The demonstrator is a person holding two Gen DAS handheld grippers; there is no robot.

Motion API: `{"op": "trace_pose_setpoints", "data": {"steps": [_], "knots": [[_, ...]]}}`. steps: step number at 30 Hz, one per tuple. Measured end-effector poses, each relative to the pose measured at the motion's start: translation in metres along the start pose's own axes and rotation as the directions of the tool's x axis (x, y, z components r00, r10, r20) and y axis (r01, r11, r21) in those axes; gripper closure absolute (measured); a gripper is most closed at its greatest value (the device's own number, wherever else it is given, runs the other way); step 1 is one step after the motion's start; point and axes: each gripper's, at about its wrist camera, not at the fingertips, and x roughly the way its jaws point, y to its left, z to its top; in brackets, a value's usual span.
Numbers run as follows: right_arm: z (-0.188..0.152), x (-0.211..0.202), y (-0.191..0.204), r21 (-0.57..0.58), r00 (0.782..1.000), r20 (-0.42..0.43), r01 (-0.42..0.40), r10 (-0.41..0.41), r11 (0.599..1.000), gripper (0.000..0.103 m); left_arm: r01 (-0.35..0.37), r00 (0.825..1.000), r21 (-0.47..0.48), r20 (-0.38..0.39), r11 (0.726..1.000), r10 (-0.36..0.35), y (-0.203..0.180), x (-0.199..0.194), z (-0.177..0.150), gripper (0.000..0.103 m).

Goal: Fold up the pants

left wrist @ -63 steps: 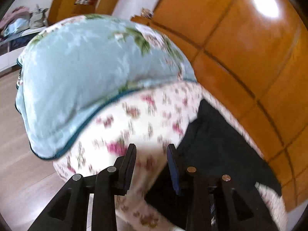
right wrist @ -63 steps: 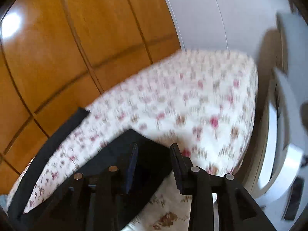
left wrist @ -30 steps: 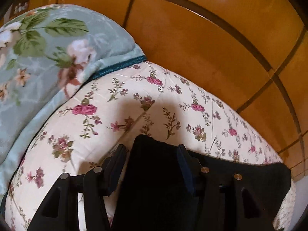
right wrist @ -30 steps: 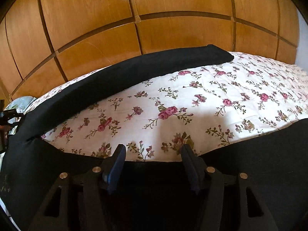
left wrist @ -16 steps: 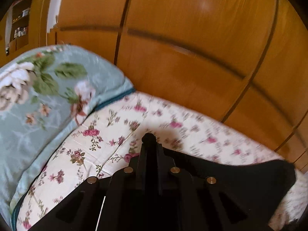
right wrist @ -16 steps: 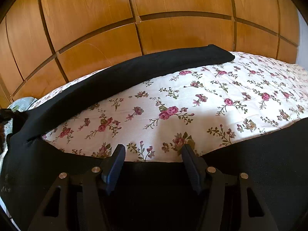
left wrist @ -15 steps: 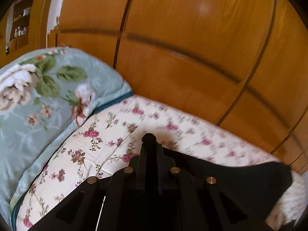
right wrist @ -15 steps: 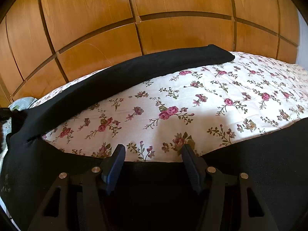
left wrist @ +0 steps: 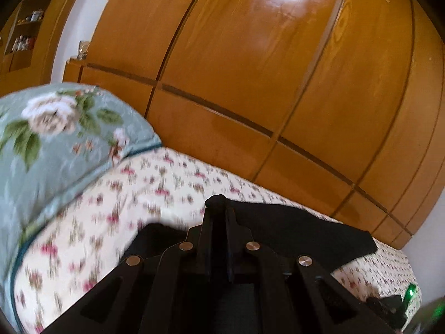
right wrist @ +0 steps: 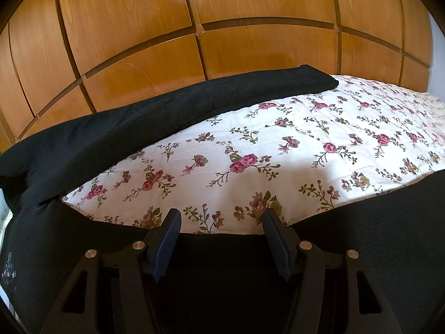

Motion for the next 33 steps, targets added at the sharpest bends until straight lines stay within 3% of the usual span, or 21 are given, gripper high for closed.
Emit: {"op": "trace_pose_setpoints", "data": {"steps": [7, 12, 18, 21, 24, 25, 29, 33], "knots": [[0.0, 0.0, 0.0, -0.002, 1.0, -0.001, 0.003, -0.003, 1.0, 0.041, -0.053, 0.996, -0.077, -0.081, 0.996, 0.047, 0.024, -0.005, -0.074, 0.096], [0.0, -0.001, 0.001, -0.006, 1.0, -0.001, 0.009, -0.009, 1.0, 0.041, -0.086, 0.99, -0.134, -0.125, 0.987, 0.069, 0.042, 0.012, -0.104, 0.096], [-0.001, 0.0, 0.003, -0.015, 1.0, -0.005, 0.021, -0.022, 1.0, 0.041, -0.076, 0.995, -0.125, -0.077, 0.989, 0.066, 0.044, 0.014, -0.119, 0.096], [0.002, 0.005, 0.012, -0.059, 0.996, -0.043, 0.07, -0.072, 0.996, 0.04, -0.071, 0.996, -0.117, -0.058, 0.991, 0.064, 0.043, 0.012, -0.122, 0.096], [0.015, 0.012, 0.041, -0.224, 0.975, -0.092, 0.179, -0.203, 0.958, 0.04, -0.063, 0.997, -0.127, -0.048, 0.99, 0.057, 0.044, 0.011, -0.122, 0.096], [0.021, 0.011, 0.051, -0.262, 0.976, -0.075, 0.178, -0.204, 0.948, 0.041, -0.06, 0.998, -0.128, -0.042, 0.99, 0.055, 0.044, 0.01, -0.123, 0.096], [0.061, 0.009, 0.096, -0.27, 0.999, -0.043, 0.02, -0.032, 0.963, 0.04, -0.065, 0.998, -0.117, -0.031, 0.991, 0.062, 0.042, 0.011, -0.123, 0.096], [0.109, 0.034, 0.145, -0.208, 0.988, -0.093, -0.143, 0.126, 0.968, 0.035, -0.066, 0.998, -0.112, -0.024, 0.991, 0.064, 0.042, 0.011, -0.123, 0.096]]}}
